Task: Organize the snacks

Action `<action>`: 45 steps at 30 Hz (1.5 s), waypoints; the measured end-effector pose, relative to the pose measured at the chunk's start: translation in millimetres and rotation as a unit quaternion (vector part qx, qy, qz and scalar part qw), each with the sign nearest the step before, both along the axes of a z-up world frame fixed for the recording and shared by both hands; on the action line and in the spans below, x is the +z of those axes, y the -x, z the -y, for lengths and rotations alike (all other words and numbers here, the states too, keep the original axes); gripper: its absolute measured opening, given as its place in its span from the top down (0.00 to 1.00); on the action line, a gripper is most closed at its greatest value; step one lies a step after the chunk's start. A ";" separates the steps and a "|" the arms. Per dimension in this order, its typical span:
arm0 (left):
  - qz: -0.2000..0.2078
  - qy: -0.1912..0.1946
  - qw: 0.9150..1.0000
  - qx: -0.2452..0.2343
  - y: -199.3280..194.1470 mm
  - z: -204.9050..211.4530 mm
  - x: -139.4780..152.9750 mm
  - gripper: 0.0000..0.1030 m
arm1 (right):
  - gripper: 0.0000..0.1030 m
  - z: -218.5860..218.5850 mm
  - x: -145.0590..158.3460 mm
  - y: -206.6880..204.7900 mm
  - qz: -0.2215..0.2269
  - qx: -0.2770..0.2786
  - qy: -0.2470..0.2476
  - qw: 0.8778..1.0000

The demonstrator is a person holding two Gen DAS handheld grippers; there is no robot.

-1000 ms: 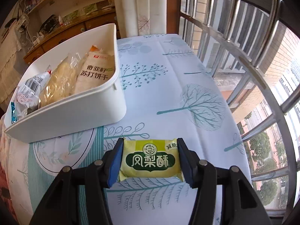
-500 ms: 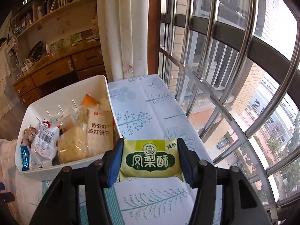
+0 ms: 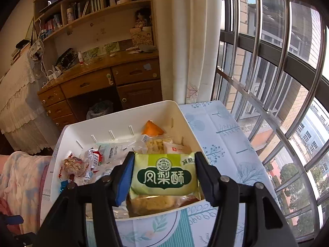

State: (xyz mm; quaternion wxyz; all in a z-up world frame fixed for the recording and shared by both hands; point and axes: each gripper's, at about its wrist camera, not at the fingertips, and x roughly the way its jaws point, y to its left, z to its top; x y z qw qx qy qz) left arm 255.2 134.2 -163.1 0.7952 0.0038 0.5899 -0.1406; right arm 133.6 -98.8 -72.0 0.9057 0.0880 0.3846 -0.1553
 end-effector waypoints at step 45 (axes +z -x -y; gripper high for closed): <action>0.130 0.038 0.990 0.046 207.8 58.6 149.5 0.01 | 0.05 -62.2 119.6 255.9 -0.122 0.175 -0.101 0.972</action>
